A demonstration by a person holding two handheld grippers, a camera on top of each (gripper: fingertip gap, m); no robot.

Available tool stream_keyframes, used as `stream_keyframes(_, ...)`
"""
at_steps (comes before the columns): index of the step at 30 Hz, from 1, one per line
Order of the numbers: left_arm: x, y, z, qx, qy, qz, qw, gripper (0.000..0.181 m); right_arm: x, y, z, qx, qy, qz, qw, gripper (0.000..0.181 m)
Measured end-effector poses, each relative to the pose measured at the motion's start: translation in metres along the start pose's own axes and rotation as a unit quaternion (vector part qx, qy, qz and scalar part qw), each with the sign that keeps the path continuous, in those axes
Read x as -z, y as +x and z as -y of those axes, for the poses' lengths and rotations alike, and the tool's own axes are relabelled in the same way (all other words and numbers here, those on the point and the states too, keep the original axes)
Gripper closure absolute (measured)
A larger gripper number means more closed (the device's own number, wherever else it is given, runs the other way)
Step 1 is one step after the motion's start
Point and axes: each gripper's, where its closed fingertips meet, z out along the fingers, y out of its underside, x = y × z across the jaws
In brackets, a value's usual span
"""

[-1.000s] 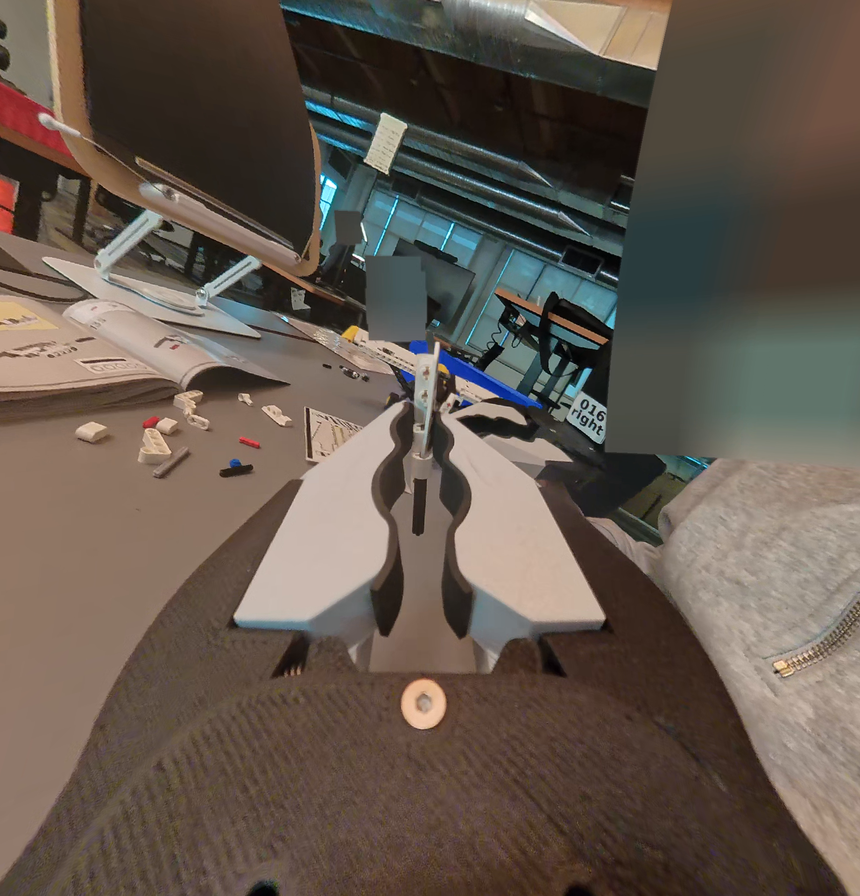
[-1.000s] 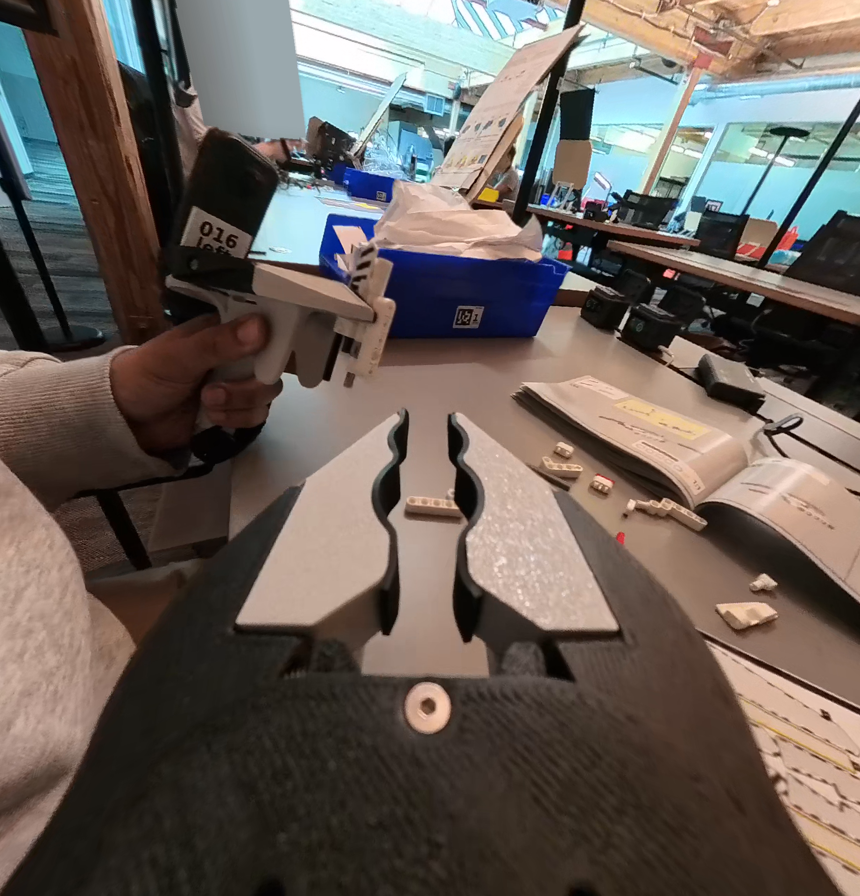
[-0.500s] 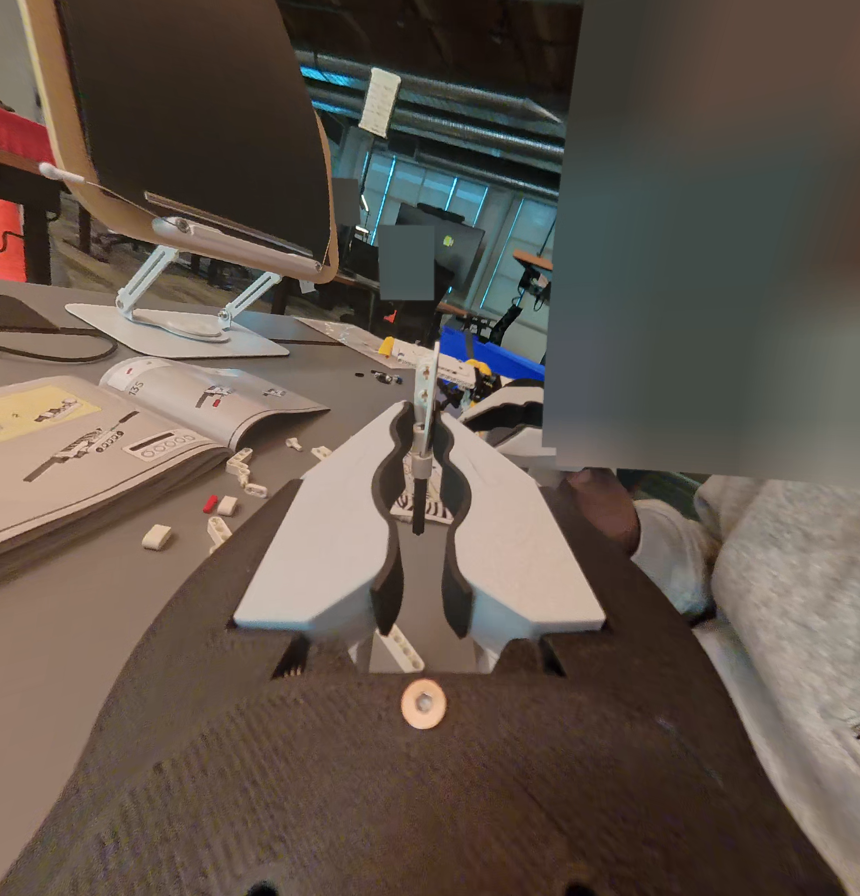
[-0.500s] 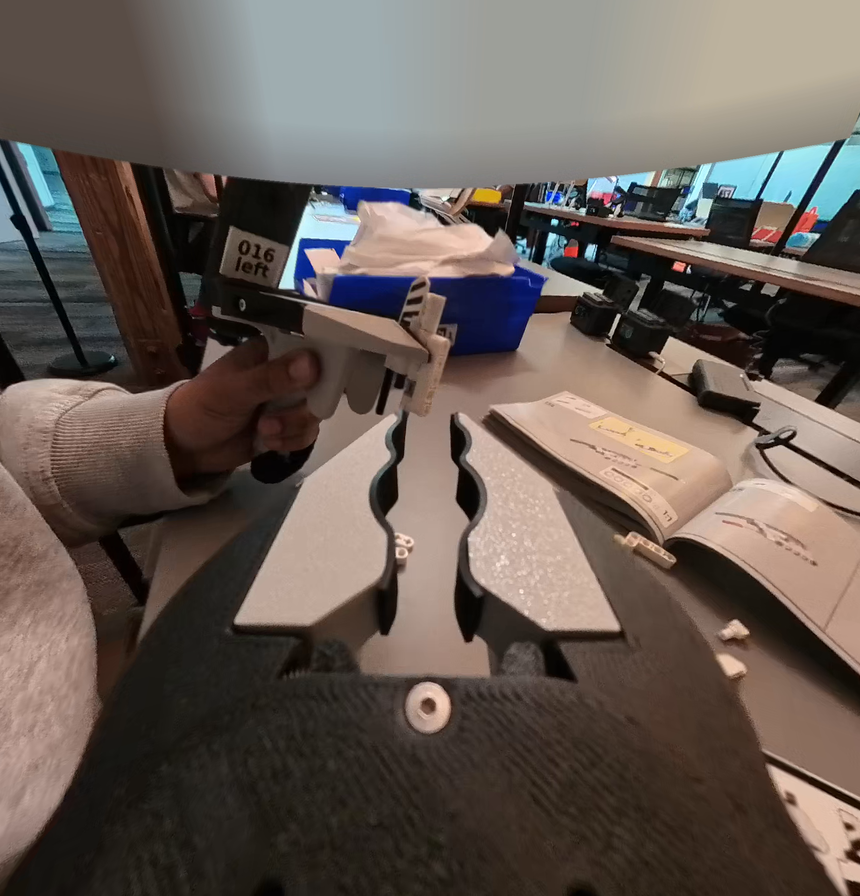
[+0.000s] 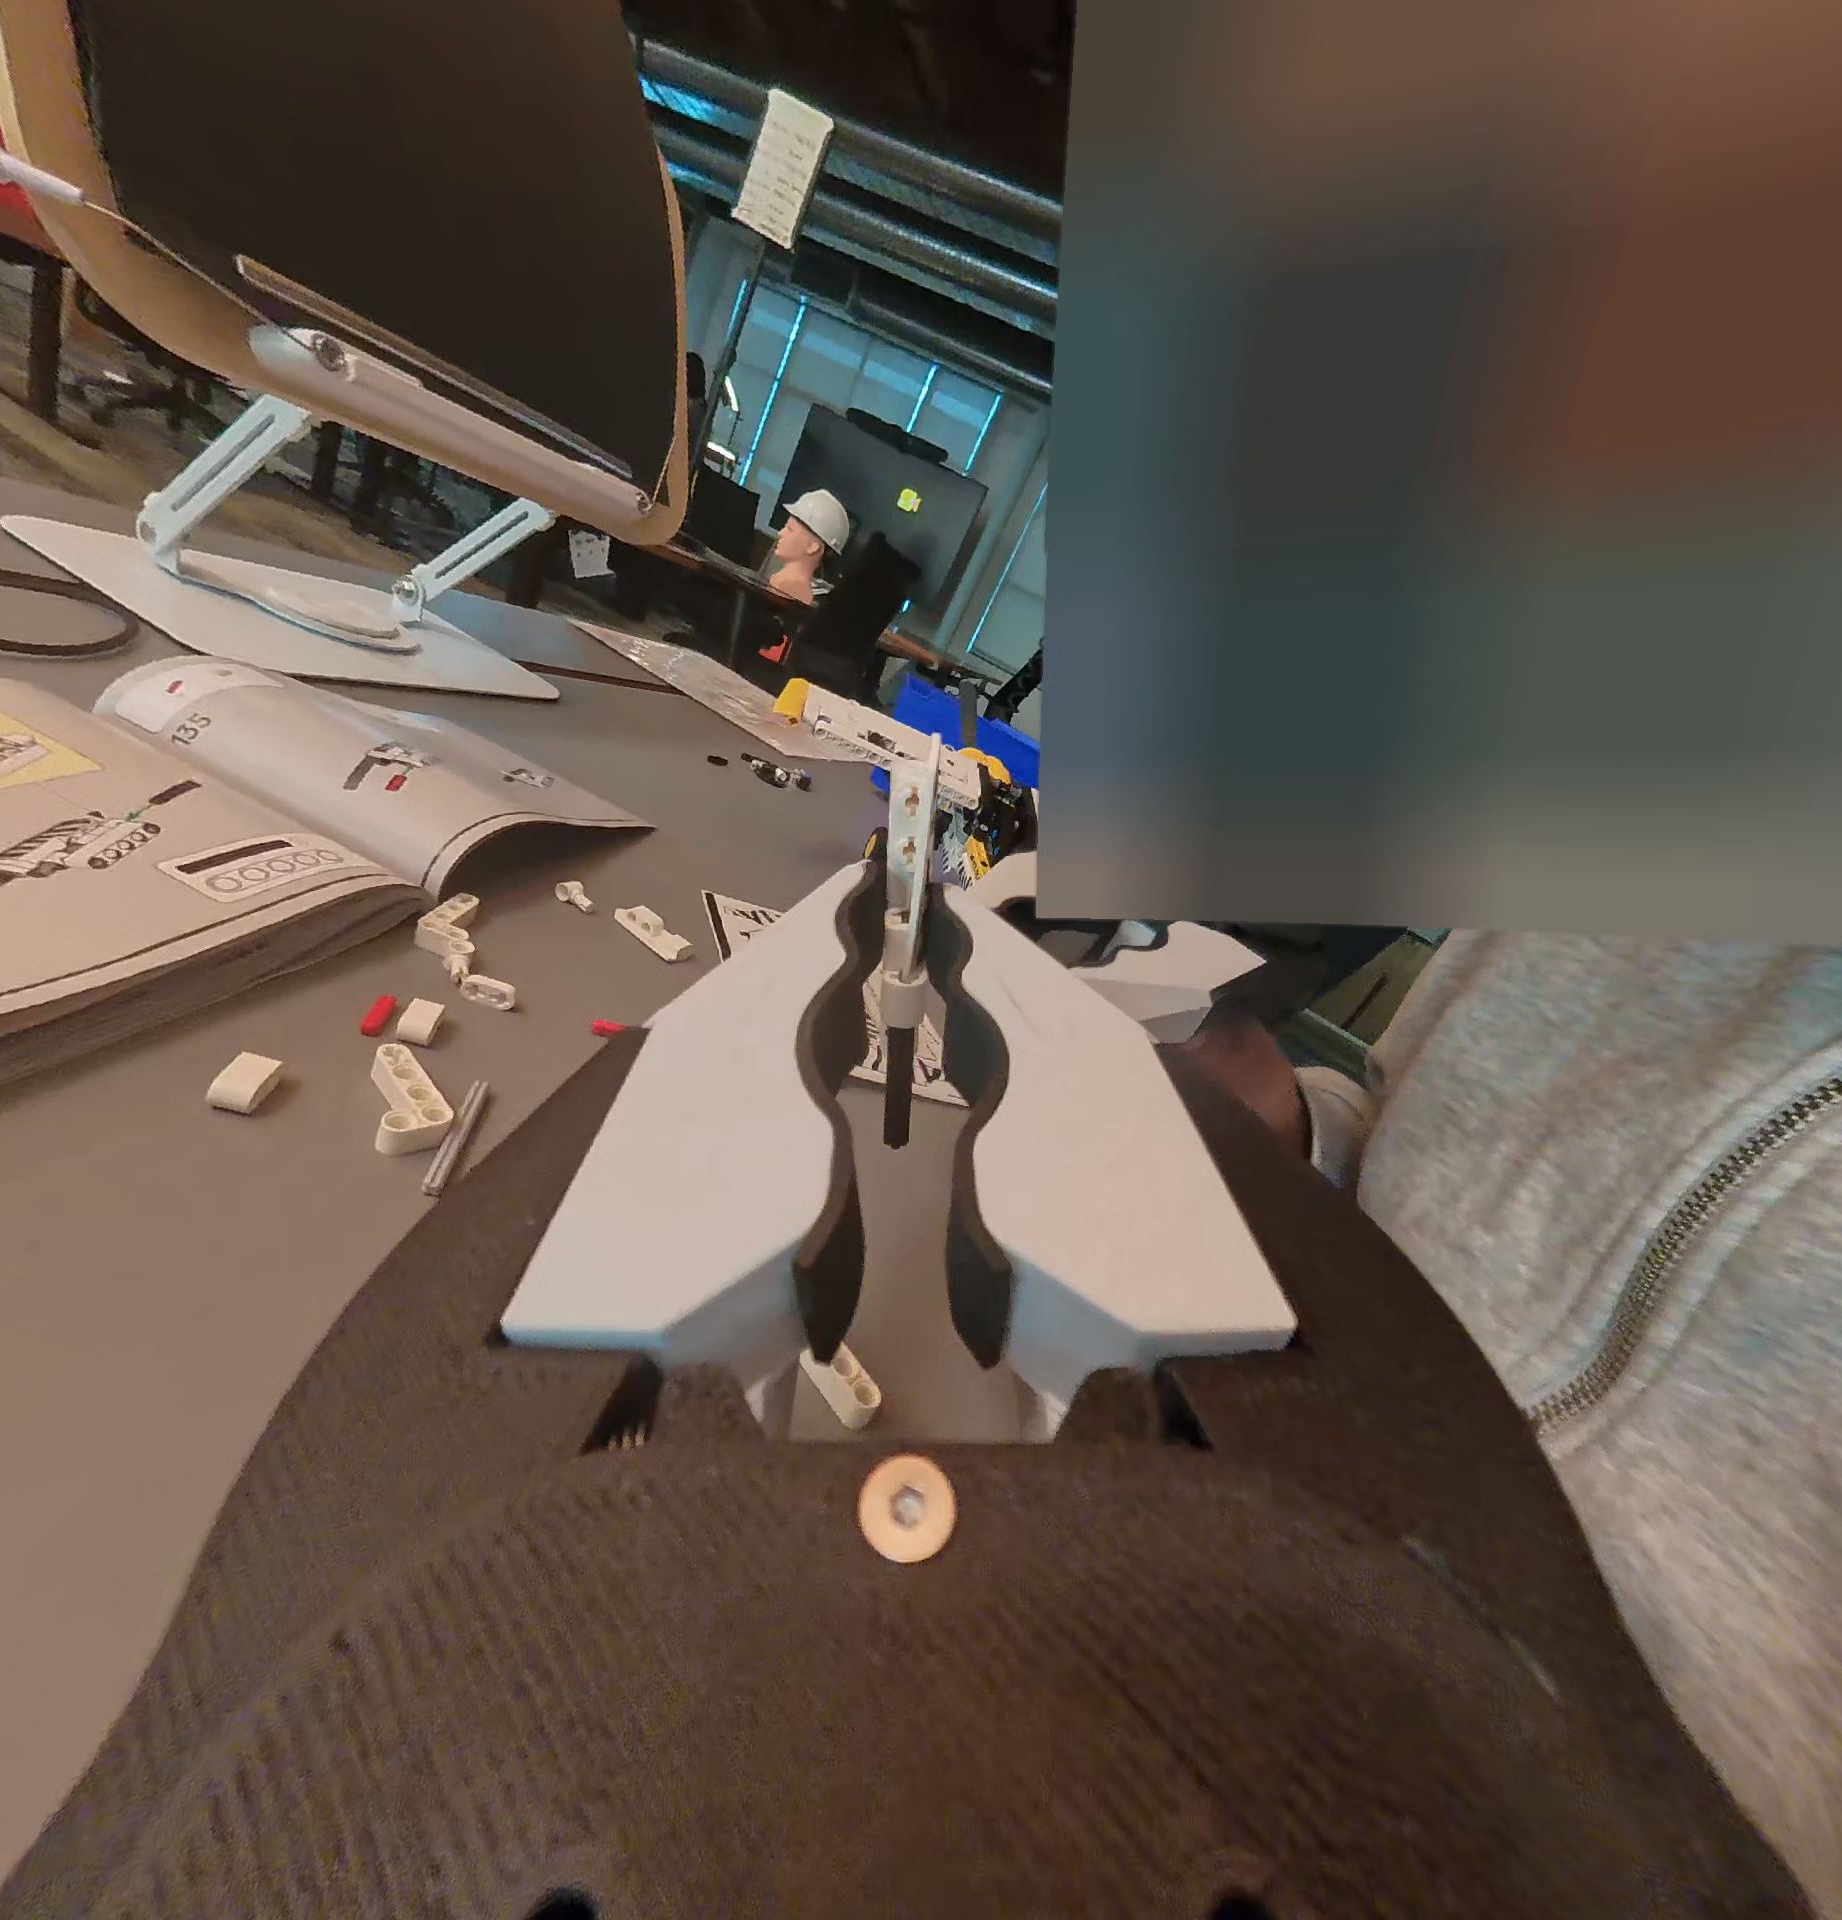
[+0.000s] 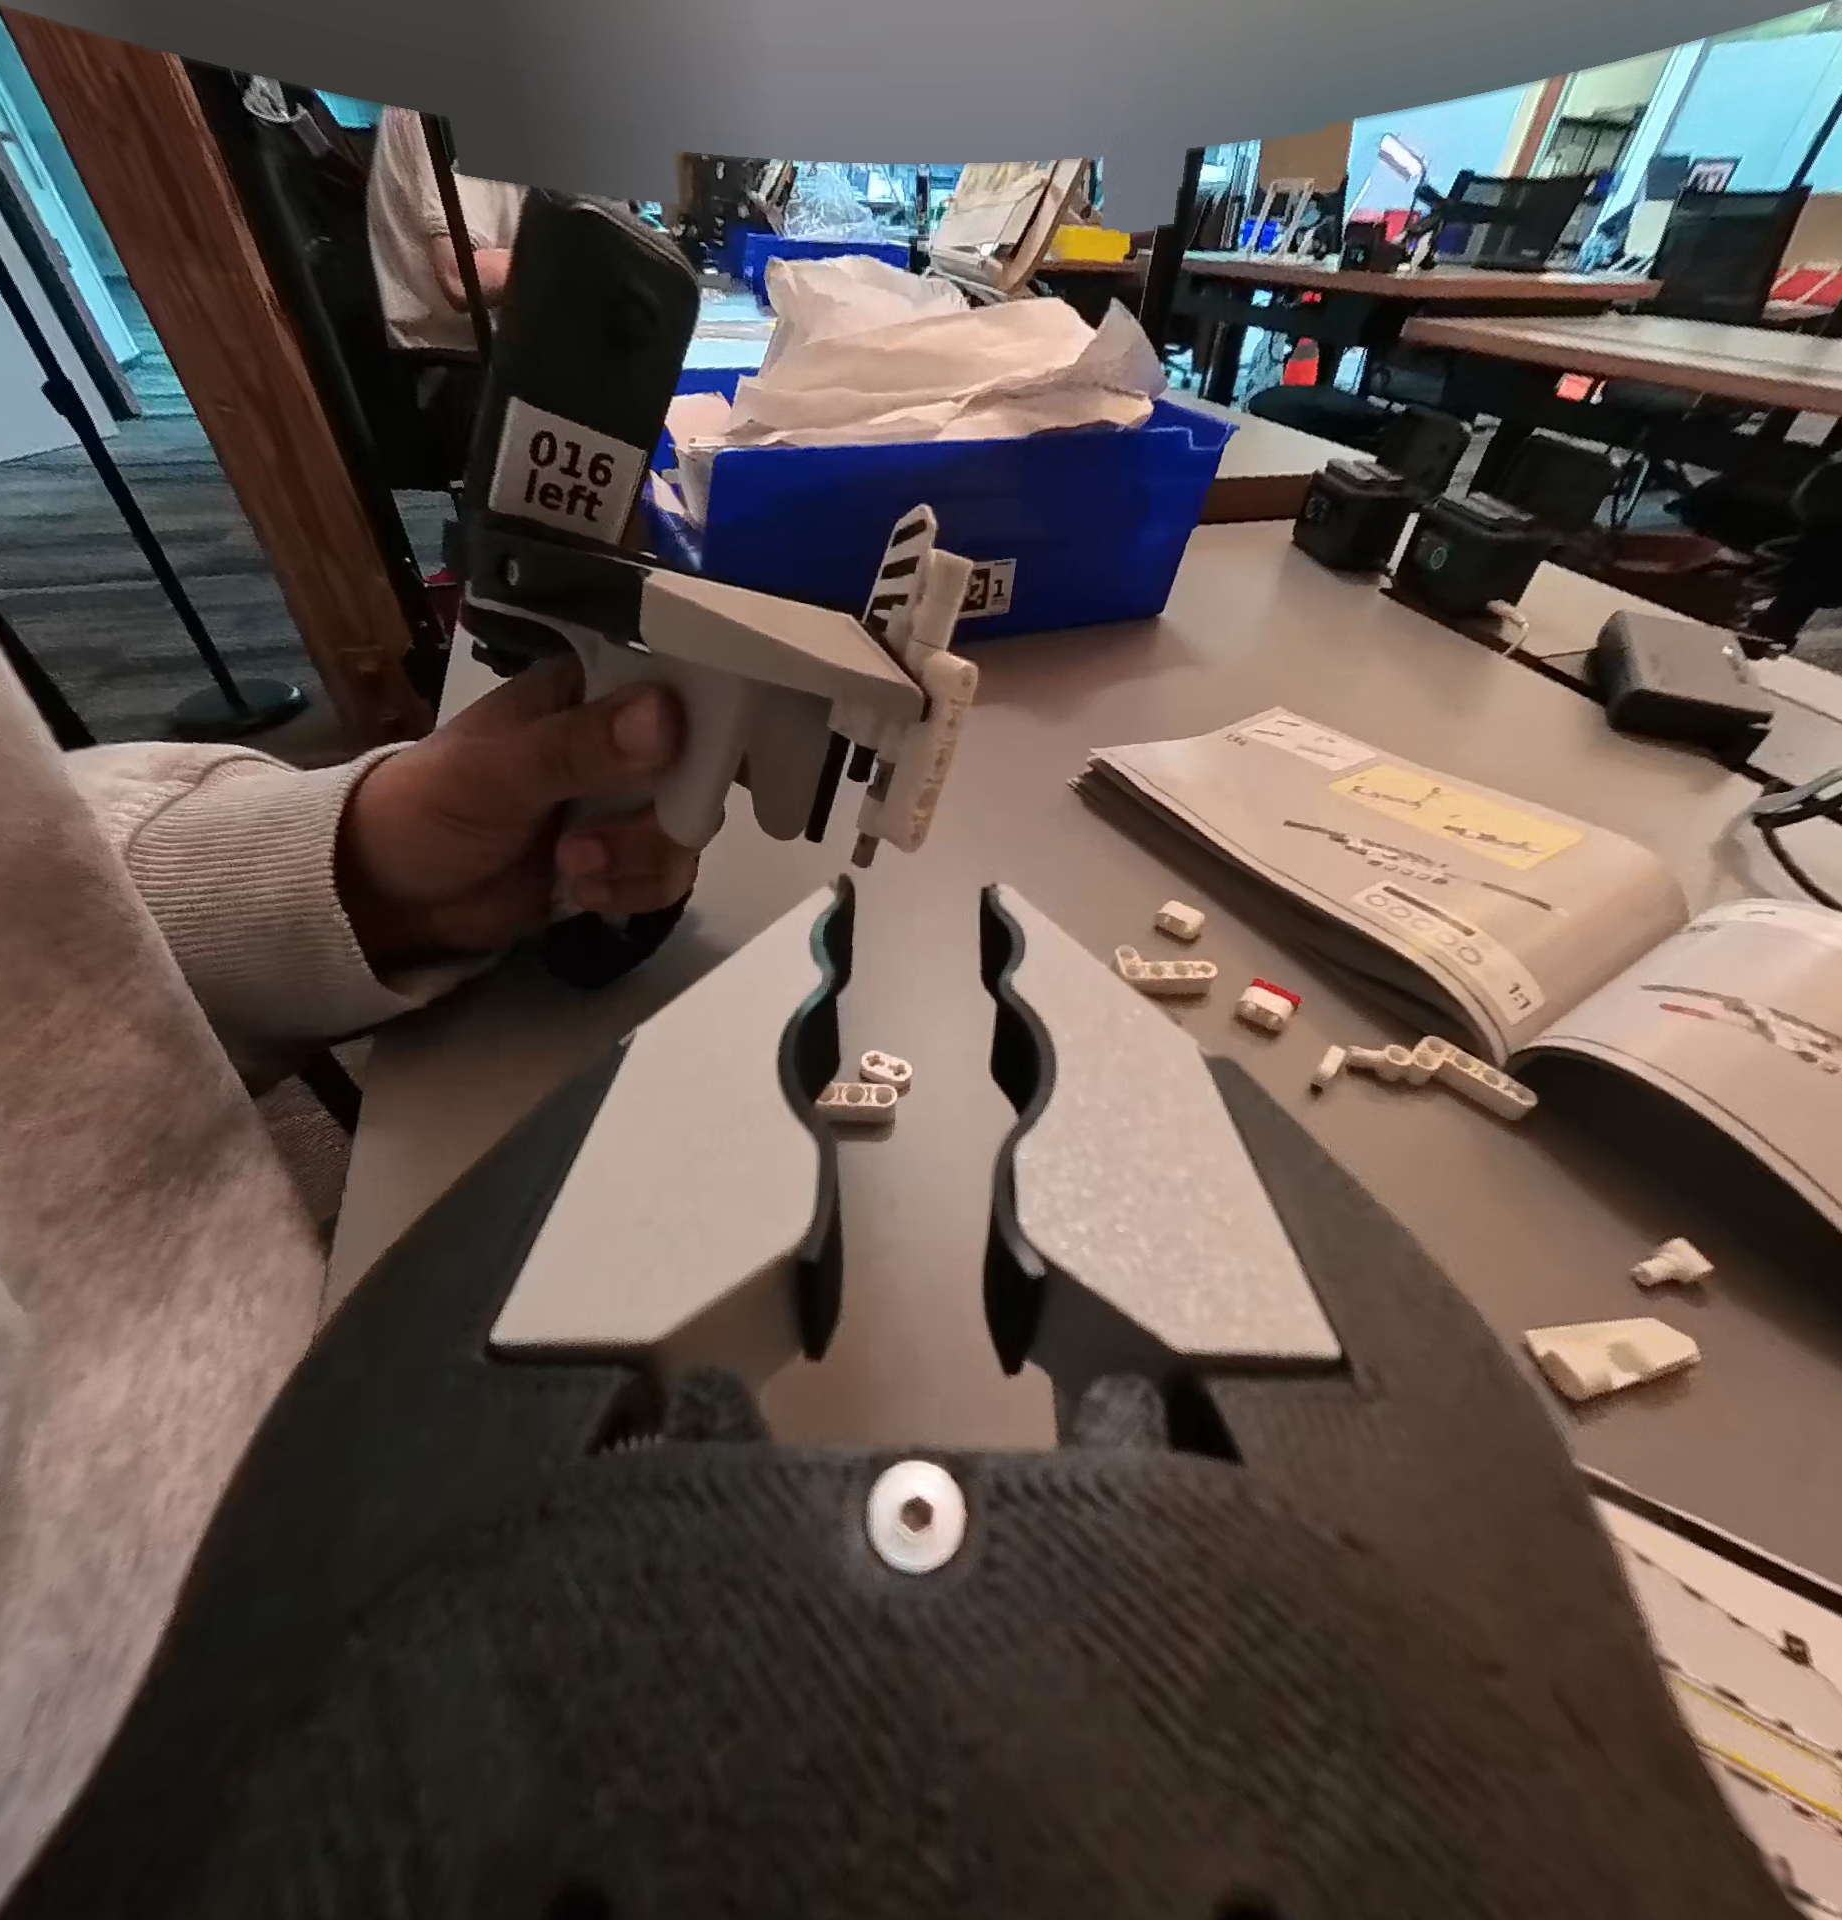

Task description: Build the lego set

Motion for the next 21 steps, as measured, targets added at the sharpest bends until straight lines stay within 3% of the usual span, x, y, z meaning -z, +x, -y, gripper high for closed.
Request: stream_keyframes(21,-0.0012,-0.0022,-0.0011,0.068,0.006,-0.027,0.997,0.176,-0.0045,0.0046,-0.0058,-0.043,-0.007,0.012,0.999,0.158)
